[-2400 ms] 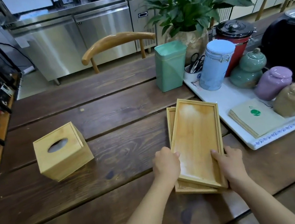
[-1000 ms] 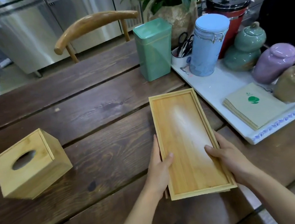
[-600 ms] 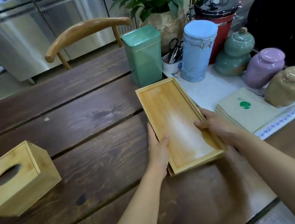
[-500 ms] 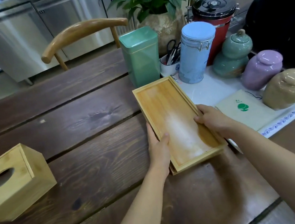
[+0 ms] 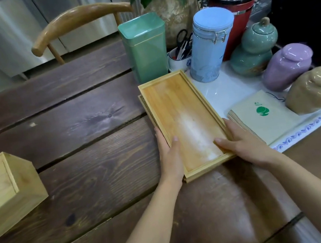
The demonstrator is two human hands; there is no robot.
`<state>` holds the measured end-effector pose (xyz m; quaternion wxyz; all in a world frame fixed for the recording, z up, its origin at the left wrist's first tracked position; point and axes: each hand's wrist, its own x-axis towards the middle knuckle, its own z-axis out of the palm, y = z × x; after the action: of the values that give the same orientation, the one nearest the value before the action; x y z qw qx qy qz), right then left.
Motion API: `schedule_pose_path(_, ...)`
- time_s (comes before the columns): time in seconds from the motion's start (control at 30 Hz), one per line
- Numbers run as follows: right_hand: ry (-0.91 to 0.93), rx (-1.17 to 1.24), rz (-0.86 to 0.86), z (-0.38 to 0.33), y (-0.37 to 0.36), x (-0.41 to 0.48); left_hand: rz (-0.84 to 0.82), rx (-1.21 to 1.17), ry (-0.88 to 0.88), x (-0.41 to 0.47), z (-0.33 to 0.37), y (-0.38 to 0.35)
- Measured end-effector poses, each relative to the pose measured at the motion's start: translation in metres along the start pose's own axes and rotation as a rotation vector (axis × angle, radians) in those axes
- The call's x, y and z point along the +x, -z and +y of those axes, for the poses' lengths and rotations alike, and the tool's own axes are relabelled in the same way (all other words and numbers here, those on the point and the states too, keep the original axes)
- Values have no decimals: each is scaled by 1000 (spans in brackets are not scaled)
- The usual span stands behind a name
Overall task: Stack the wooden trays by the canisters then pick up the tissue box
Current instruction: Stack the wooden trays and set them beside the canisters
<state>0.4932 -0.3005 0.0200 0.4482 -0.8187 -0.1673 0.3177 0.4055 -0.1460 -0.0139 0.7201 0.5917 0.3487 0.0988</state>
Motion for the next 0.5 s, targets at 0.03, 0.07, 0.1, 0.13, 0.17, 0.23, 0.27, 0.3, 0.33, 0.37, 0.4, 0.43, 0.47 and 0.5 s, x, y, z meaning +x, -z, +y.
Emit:
schedule_pose_path(0.03, 33, -25, 44, 0, -2, 1, 4, -18, 4, 2, 1, -1)
schedule_pose_path(0.07, 67, -72, 87, -2, -4, 2, 9, -33, 7, 3, 2, -1)
schedule_pose_path(0.1, 92, -140, 132, -7, -6, 1, 13, -44, 11, 3, 2, -2)
schedule_pose_path(0.13, 117, -212, 176, -9, -7, 1, 15, -56, 14, 2, 4, -1)
schedule_pose_path(0.17, 137, -287, 218, -11, -8, 2, 18, -70, 15, 1, 4, -1)
schedule_pose_path(0.23, 189, -424, 327, -12, -5, 6, 11, -79, 0, 0, 4, 0)
schedule_pose_path(0.27, 224, -442, 350, -12, -2, 7, 5, -62, -11, -2, 4, 0)
schedule_pose_path(0.3, 229, -389, 333, -12, 2, 6, 1, -42, -25, -3, 3, 0)
schedule_pose_path(0.33, 204, -276, 275, -14, 6, 6, -1, -31, -38, -5, 1, 0)
schedule_pose_path(0.37, 162, -165, 187, -16, 8, 4, -1, -31, -42, -6, 0, -2)
schedule_pose_path(0.4, 130, -99, 102, -15, 9, 3, 1, -35, -40, -7, -1, -3)
schedule_pose_path(0.43, 123, -73, 52, -13, 9, 2, 4, -42, -32, -8, -1, -4)
schedule_pose_path(0.47, 125, -64, 38, -9, 8, 2, 7, -48, -22, -8, -1, -6)
schedule_pose_path(0.5, 134, -60, 41, -6, 7, 3, 9, -56, -12, -9, -1, -7)
